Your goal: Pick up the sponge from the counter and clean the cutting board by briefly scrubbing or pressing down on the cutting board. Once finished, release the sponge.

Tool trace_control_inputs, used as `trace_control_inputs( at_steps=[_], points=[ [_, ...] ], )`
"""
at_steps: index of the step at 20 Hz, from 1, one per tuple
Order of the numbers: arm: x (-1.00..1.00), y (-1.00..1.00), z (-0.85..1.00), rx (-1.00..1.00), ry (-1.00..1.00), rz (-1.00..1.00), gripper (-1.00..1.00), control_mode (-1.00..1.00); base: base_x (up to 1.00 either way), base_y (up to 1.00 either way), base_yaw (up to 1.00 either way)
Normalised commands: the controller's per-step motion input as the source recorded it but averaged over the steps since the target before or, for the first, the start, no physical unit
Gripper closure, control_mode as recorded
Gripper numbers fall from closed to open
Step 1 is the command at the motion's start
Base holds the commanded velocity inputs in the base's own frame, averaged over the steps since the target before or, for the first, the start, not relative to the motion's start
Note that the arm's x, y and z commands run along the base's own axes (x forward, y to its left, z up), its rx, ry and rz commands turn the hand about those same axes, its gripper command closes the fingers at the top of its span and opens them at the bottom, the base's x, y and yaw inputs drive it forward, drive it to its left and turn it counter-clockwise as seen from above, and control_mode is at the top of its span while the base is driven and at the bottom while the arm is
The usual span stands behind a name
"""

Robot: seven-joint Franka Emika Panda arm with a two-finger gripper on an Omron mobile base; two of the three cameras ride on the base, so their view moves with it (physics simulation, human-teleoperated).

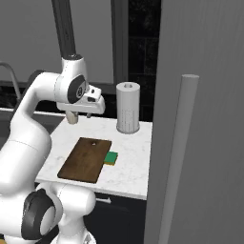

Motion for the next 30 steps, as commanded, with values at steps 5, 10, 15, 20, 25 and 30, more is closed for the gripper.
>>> trace_control_inputs(
  at_steps=[5,10,15,20,25,30],
  points=[
    [-0.07,-0.28,-0.15,0.00,0.00,0.00,-1.00,-1.00,0.00,0.00,0.00],
    [-0.04,-0.41,-0.28,0.00,0.00,0.00,-1.00,-1.00,0.00,0.00,0.00],
    [0.00,-0.16,-0.29,-0.08,0.04,-0.05,-1.00,-1.00,0.00,0.00,0.00],
    [0.05,-0.14,-0.48,-0.04,0.02,-0.07,-1.00,-1.00,0.00,0.00,0.00],
    [0.06,-0.14,-0.48,0.01,0.02,0.00,-1.00,-1.00,0.00,0.00,0.00],
    [0.00,-0.03,-0.46,0.04,0.01,0.00,-1.00,-1.00,0.00,0.00,0.00]
  ],
)
